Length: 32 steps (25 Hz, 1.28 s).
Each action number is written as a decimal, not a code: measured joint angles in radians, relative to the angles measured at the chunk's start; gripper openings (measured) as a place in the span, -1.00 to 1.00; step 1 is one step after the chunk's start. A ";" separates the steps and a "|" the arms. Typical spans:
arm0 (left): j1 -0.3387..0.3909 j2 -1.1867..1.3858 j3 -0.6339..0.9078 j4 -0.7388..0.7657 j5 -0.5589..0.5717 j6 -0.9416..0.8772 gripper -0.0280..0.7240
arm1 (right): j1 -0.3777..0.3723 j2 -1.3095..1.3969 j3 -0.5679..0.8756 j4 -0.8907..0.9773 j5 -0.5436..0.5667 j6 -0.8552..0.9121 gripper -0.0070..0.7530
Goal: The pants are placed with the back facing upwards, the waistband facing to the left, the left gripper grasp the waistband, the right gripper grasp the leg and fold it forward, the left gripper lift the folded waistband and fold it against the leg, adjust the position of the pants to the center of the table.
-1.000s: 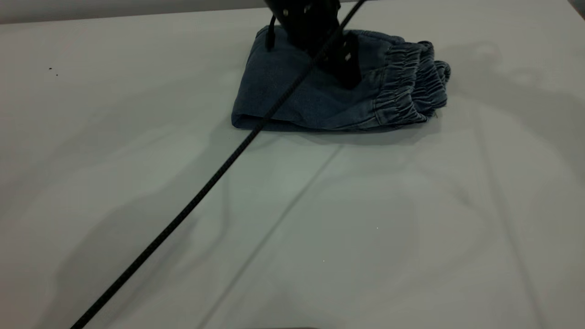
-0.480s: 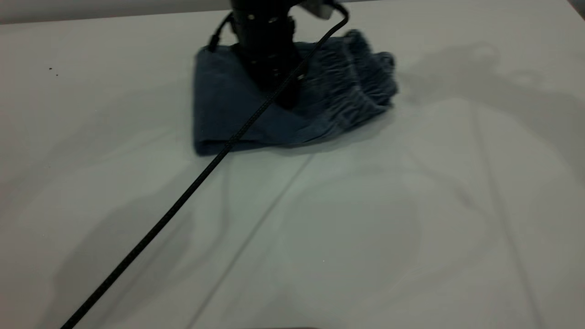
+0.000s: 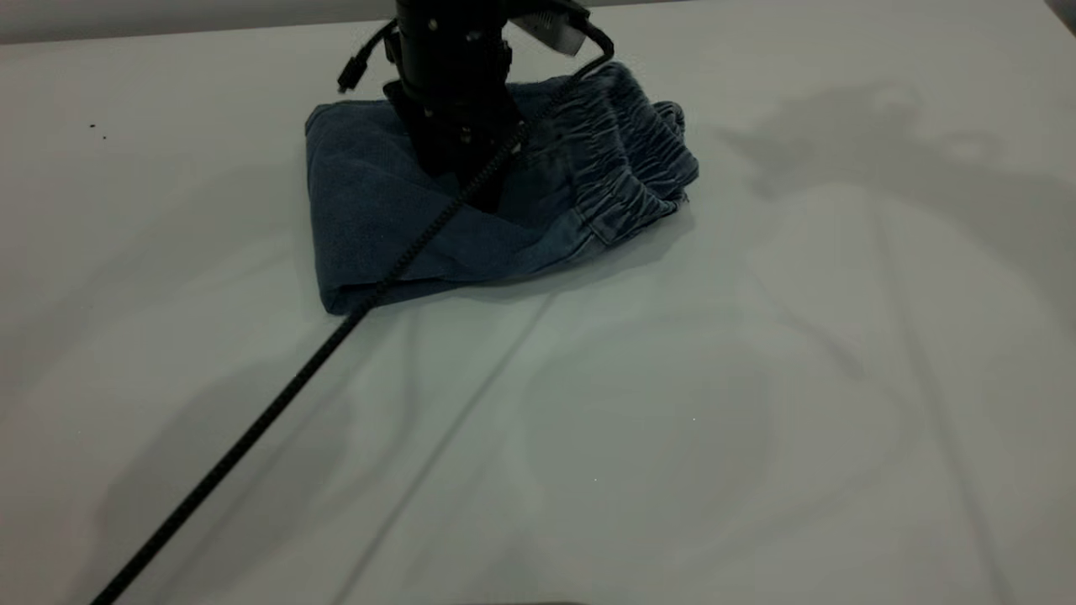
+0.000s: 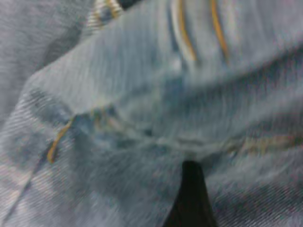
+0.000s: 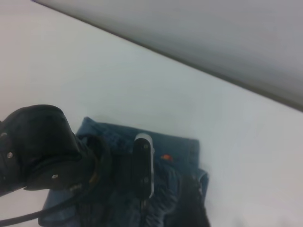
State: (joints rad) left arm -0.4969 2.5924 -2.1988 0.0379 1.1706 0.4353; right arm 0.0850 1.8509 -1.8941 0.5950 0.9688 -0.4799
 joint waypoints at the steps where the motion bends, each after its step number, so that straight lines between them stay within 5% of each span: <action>1: 0.000 -0.010 -0.007 0.001 0.000 0.001 0.44 | 0.000 -0.012 0.000 -0.001 0.000 -0.002 0.24; 7: 0.000 -0.120 -0.077 0.001 0.000 -0.031 0.44 | 0.000 -0.119 0.000 -0.002 0.041 -0.005 0.24; 17: 0.000 -0.444 -0.043 0.035 0.001 -0.263 0.44 | 0.000 -0.429 0.000 -0.005 0.287 0.108 0.24; 24: 0.000 -0.843 0.332 0.026 0.001 -0.288 0.44 | 0.000 -0.698 0.096 -0.030 0.299 0.206 0.24; 32: 0.000 -1.370 0.796 0.026 0.001 -0.289 0.44 | 0.000 -1.105 0.498 -0.078 0.307 0.246 0.24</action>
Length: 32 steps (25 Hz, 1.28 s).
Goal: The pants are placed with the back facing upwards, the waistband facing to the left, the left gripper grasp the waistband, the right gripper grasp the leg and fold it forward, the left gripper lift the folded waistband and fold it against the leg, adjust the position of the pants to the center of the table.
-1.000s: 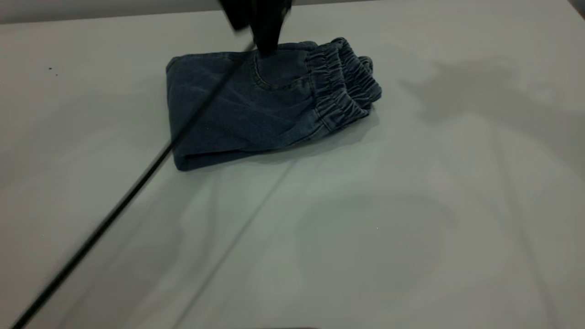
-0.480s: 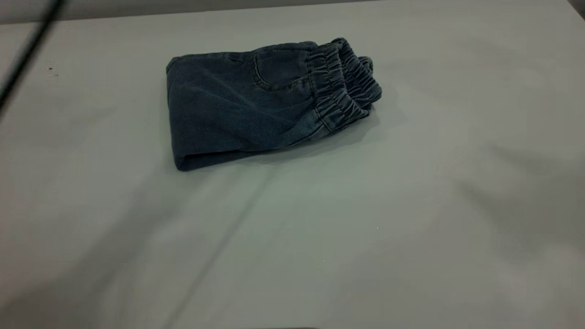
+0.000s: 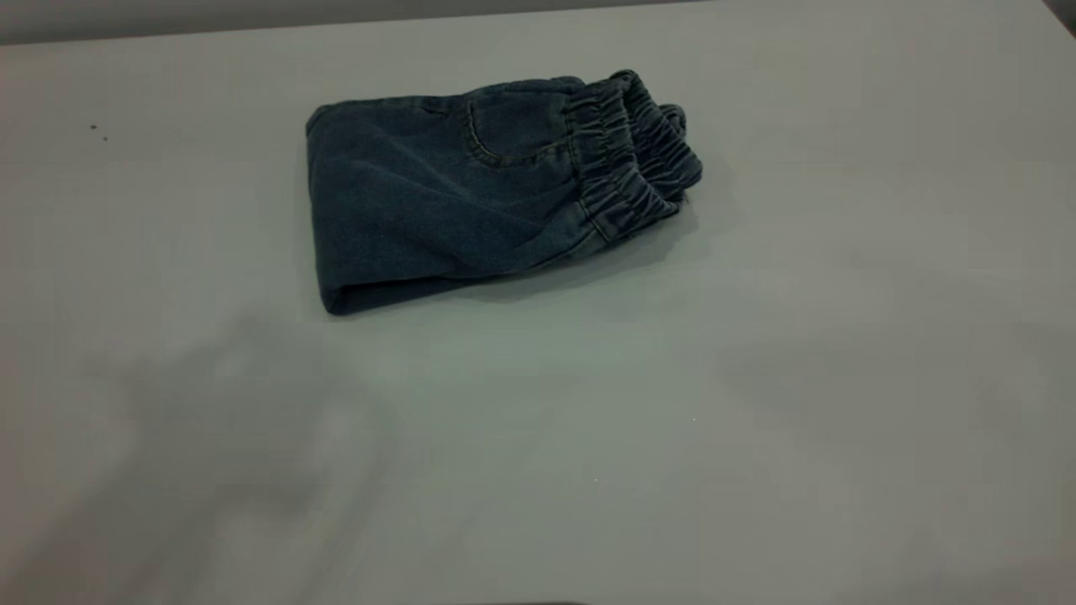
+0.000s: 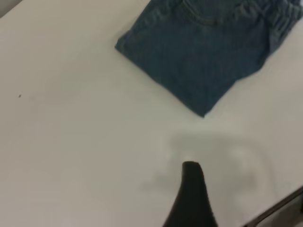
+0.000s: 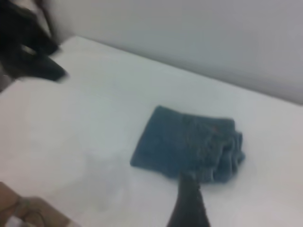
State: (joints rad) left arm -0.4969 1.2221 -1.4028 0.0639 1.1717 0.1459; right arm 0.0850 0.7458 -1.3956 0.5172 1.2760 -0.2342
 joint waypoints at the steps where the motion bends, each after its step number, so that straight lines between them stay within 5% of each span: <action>1: 0.000 -0.069 0.039 0.000 0.000 0.000 0.44 | 0.000 -0.053 0.051 -0.015 0.000 0.005 0.24; 16: 0.000 -0.590 0.470 -0.052 0.000 -0.019 0.44 | 0.000 -0.595 0.675 -0.160 -0.005 0.040 0.24; 32: 0.000 -0.924 0.827 -0.091 -0.004 -0.019 0.44 | 0.000 -0.755 0.919 -0.301 -0.122 0.061 0.24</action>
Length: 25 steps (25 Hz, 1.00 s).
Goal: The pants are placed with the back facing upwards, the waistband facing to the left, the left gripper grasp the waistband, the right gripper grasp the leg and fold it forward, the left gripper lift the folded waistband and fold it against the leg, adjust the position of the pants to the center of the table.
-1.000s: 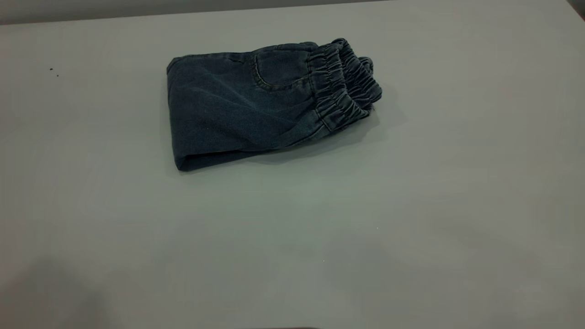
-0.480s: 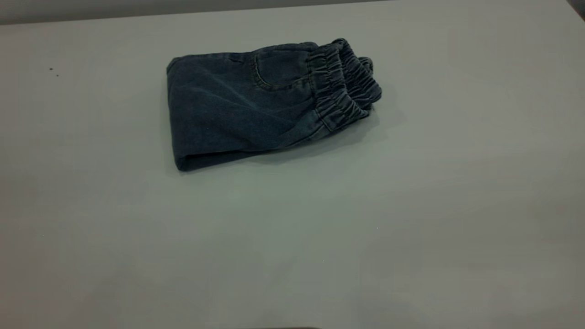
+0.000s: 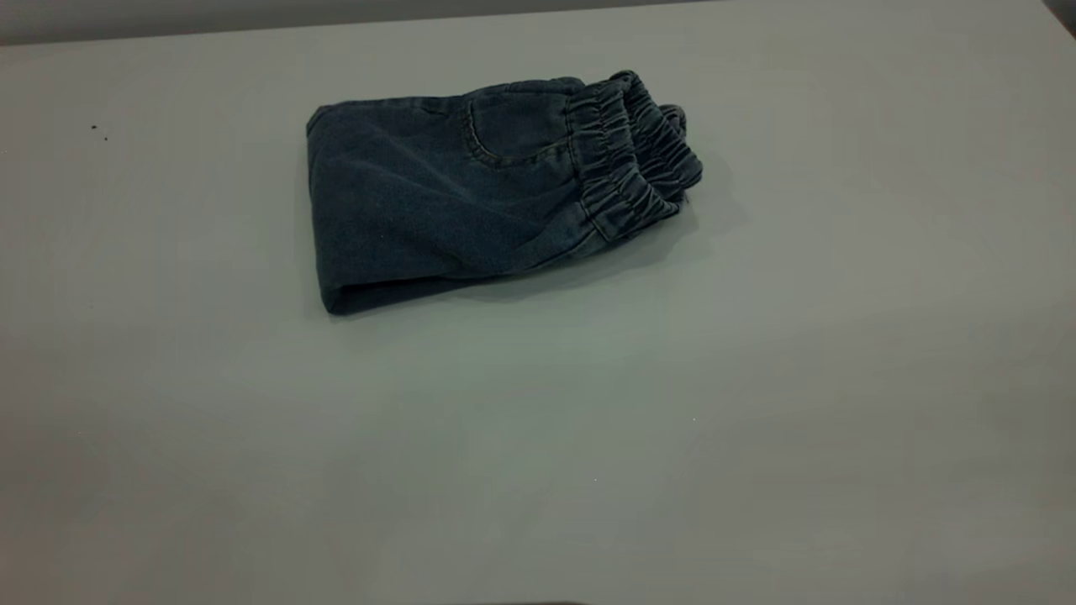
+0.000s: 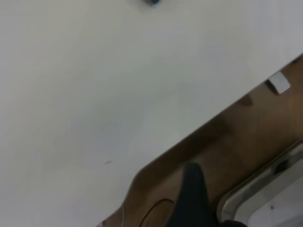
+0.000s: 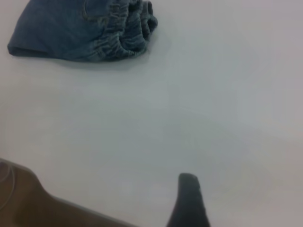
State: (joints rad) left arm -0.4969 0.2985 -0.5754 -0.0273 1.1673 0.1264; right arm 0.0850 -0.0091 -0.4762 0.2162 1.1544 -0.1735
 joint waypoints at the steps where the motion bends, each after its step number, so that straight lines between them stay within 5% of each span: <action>1: 0.000 -0.017 0.011 -0.001 0.000 0.000 0.44 | 0.000 -0.002 0.000 0.000 0.000 0.002 0.24; 25: 0.028 -0.082 0.082 -0.032 -0.041 -0.022 0.44 | 0.000 -0.002 0.000 -0.005 -0.004 0.007 0.24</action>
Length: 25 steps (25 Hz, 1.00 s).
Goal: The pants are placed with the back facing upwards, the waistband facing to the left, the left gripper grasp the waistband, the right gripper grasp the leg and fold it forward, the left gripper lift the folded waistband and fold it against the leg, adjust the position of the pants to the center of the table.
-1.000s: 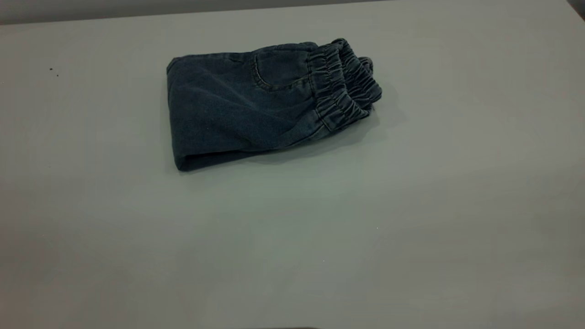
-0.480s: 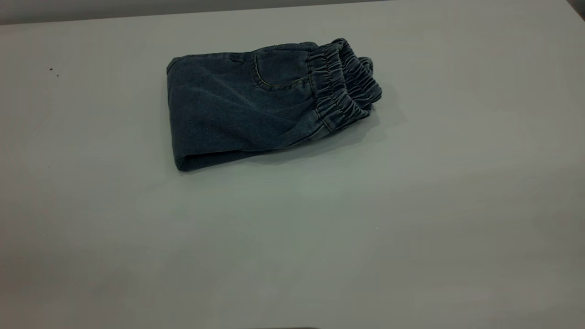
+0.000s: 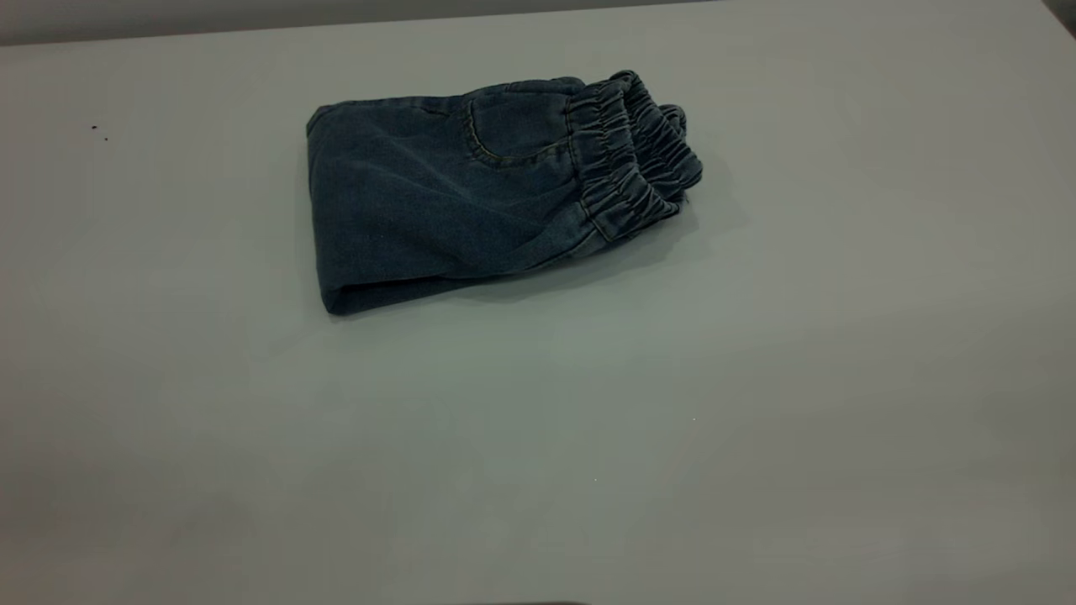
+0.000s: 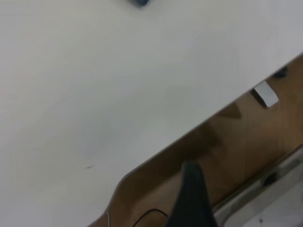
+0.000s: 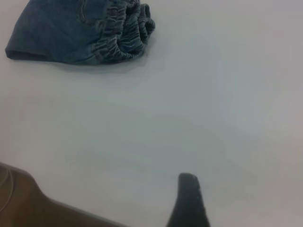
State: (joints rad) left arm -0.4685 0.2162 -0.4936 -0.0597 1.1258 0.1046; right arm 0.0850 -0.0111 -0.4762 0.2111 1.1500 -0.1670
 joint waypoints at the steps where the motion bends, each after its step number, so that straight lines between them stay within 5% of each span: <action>1: 0.036 -0.007 0.000 -0.001 0.000 0.000 0.44 | -0.001 0.000 0.000 0.000 0.000 0.000 0.24; 12: 0.403 -0.231 0.000 -0.001 0.003 -0.002 0.44 | -0.159 0.000 0.000 0.018 -0.001 0.000 0.24; 25: 0.430 -0.234 0.000 -0.001 0.004 -0.002 0.44 | -0.167 0.000 0.001 0.026 -0.001 -0.001 0.24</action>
State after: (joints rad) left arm -0.0387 -0.0182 -0.4936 -0.0604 1.1297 0.1027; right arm -0.0823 -0.0111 -0.4754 0.2366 1.1492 -0.1679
